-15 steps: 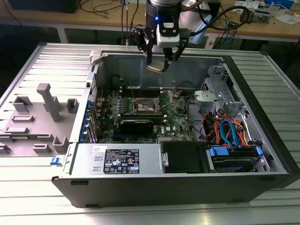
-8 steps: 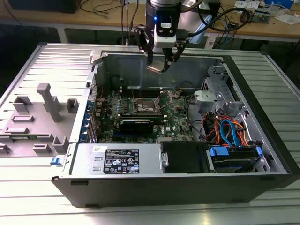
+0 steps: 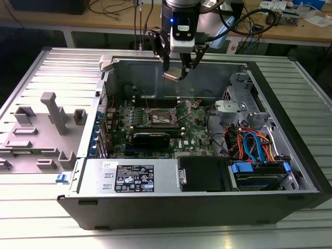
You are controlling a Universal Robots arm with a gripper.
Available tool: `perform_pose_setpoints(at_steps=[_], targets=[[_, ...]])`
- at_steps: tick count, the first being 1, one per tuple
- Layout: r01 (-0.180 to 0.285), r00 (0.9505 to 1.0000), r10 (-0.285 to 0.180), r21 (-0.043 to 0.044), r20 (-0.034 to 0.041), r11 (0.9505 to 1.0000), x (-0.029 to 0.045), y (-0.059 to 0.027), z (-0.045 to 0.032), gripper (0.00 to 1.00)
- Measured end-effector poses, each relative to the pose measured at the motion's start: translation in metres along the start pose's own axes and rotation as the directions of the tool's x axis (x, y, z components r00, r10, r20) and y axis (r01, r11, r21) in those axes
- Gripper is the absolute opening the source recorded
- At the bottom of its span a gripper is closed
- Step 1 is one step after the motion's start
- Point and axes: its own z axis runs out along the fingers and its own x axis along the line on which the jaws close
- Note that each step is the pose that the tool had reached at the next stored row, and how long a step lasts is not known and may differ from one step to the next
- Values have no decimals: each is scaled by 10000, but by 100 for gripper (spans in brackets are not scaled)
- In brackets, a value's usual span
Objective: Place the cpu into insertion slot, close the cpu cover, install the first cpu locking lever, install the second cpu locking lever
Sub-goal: 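Place the cpu into insertion slot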
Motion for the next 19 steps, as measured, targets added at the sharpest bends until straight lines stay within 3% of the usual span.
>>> perform_pose_setpoints(at_steps=[8,19], targets=[[-70,10000,70,13,14,10000,-2,-2,0,54],[-972,9952,972,-1,98,9953,-4,-7,13,54]])
